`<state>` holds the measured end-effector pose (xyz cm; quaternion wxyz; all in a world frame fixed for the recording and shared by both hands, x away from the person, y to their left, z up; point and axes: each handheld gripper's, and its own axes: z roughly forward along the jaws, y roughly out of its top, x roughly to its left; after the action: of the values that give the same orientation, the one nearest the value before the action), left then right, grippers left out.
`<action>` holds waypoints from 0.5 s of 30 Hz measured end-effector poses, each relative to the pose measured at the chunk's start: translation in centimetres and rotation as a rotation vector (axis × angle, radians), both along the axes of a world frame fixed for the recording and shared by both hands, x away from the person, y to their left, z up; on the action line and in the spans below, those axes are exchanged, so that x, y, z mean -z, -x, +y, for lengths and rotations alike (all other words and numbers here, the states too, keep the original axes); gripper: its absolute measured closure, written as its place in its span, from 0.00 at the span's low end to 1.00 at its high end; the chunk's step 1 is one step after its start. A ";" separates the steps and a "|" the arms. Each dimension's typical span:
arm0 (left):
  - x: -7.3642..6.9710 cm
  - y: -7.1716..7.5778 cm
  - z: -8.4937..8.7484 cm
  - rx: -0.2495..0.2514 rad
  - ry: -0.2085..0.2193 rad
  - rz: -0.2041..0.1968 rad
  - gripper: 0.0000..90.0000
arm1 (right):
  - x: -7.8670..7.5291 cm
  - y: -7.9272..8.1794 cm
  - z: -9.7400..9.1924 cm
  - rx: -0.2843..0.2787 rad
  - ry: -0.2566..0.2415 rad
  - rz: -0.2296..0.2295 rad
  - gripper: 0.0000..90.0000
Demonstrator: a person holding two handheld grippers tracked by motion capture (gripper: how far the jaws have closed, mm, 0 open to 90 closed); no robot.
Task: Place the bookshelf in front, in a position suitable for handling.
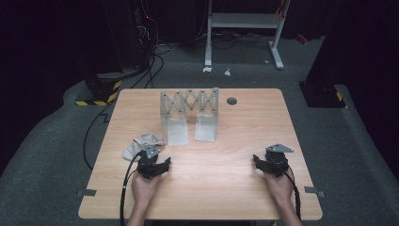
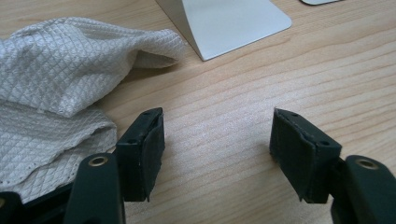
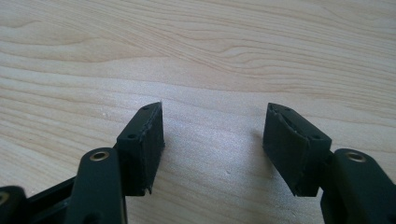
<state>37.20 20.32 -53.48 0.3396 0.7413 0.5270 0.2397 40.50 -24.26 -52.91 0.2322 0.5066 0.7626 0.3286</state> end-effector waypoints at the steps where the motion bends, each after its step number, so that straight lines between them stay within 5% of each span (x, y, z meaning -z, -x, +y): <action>1: 0.0 0.0 0.0 -0.002 0.000 0.000 0.39 | 0.0 0.0 0.0 0.000 0.000 0.000 0.43; 15: 0.0 0.1 -0.2 0.009 -0.001 -0.001 0.41 | 0.0 0.0 -0.1 0.008 -0.004 -0.004 0.49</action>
<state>37.13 20.12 -53.46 0.3405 0.7439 0.5231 0.2388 40.48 -24.38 -52.89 0.2341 0.5096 0.7594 0.3300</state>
